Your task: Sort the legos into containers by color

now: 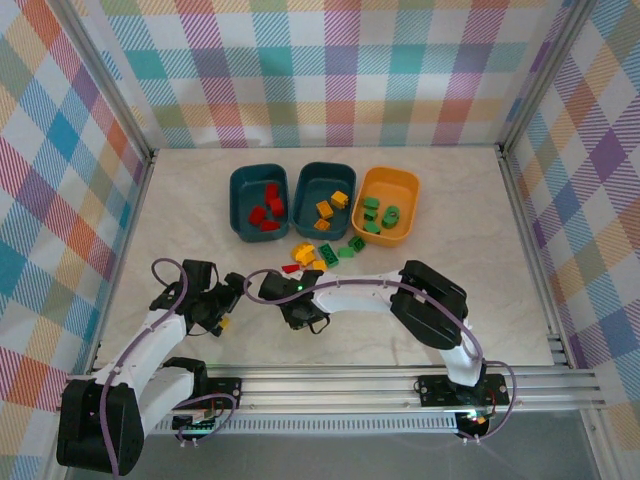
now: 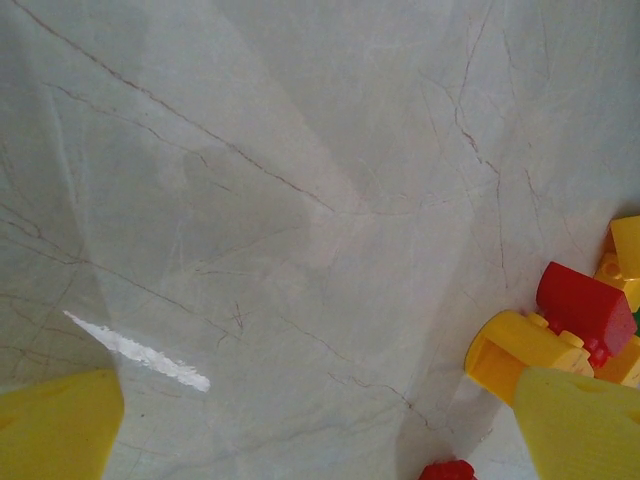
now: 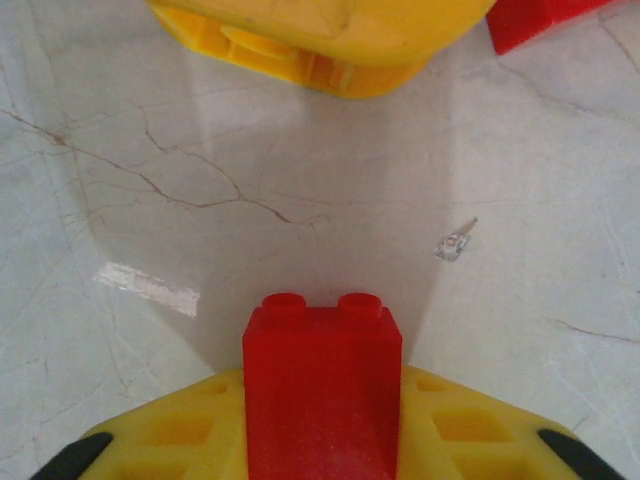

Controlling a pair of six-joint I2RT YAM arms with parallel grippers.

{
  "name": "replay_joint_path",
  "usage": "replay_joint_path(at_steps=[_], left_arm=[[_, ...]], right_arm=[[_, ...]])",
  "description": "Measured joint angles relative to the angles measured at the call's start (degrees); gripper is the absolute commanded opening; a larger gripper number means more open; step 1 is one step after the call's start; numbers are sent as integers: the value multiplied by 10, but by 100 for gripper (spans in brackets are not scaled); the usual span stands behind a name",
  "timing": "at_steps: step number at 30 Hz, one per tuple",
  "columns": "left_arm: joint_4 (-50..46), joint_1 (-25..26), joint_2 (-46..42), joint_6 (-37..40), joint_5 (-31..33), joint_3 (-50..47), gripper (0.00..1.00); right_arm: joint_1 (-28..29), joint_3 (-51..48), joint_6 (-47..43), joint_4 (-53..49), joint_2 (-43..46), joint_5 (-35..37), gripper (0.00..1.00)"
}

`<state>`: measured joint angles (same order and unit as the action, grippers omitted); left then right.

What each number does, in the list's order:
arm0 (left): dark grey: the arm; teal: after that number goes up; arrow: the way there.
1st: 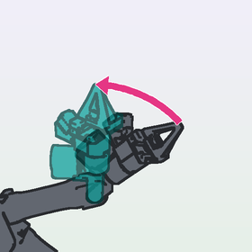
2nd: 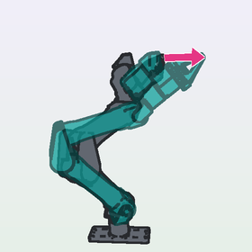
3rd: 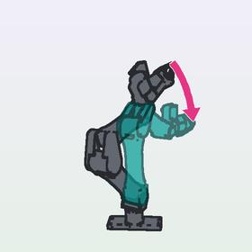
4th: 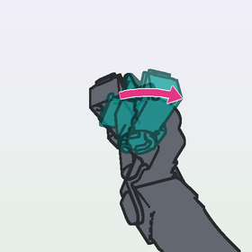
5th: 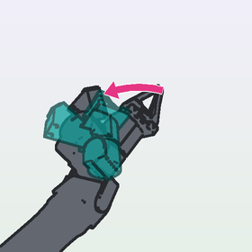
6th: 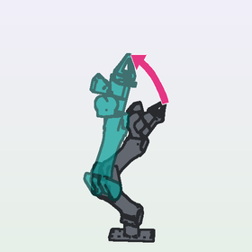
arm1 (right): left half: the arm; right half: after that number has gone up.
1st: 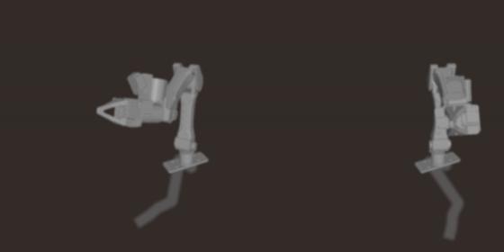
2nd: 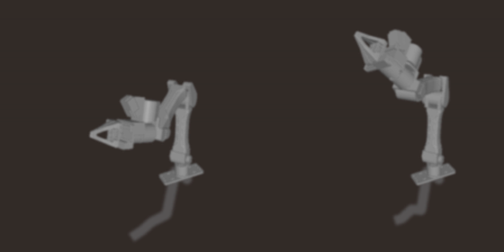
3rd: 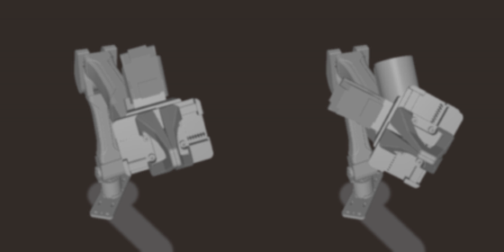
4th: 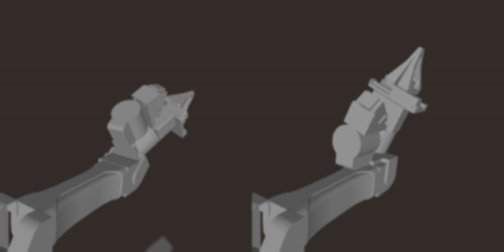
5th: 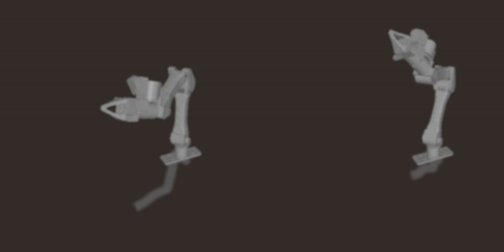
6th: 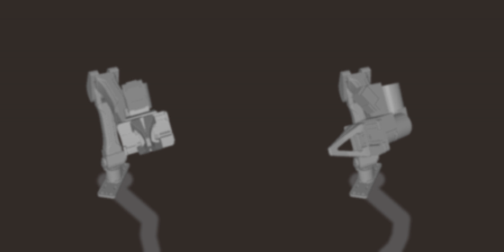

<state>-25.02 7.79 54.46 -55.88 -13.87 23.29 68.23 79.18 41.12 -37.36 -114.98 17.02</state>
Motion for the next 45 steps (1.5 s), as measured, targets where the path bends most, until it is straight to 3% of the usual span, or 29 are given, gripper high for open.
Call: replay_joint_path(at_steps=[7,13,17,23,29,32,33,34,36,41,45], left_arm=[[-2,0,16,12,14,24,100],[-3,0,37,13,13,28,100],[-5,0,52,27,14,27,100],[-16,0,73,56,9,37,100],[-21,0,80,67,4,43,100],[-25,0,85,73,-2,49,100],[-27,0,86,74,-3,51,100],[-29,0,87,75,-5,53,100],[-33,0,89,76,-9,61,100],[-33,4,93,87,-22,84,99],[-41,46,97,109,-10,114,97]], right_arm=[[-6,-11,-42,3,52,31,25],[-54,72,-120,57,64,35,26],[-113,186,-172,99,-3,22,28],[-183,440,-223,63,-185,-8,29],[-216,529,-245,3,-260,-28,33],[-218,566,-259,-16,-281,-43,44],[-218,581,-262,-21,-287,-50,60],[-218,594,-269,-27,-291,-54,66],[-217,627,-274,-38,-300,-60,68],[-217,615,-282,-39,-277,-58,65],[-217,429,-278,3,-170,-55,63]])
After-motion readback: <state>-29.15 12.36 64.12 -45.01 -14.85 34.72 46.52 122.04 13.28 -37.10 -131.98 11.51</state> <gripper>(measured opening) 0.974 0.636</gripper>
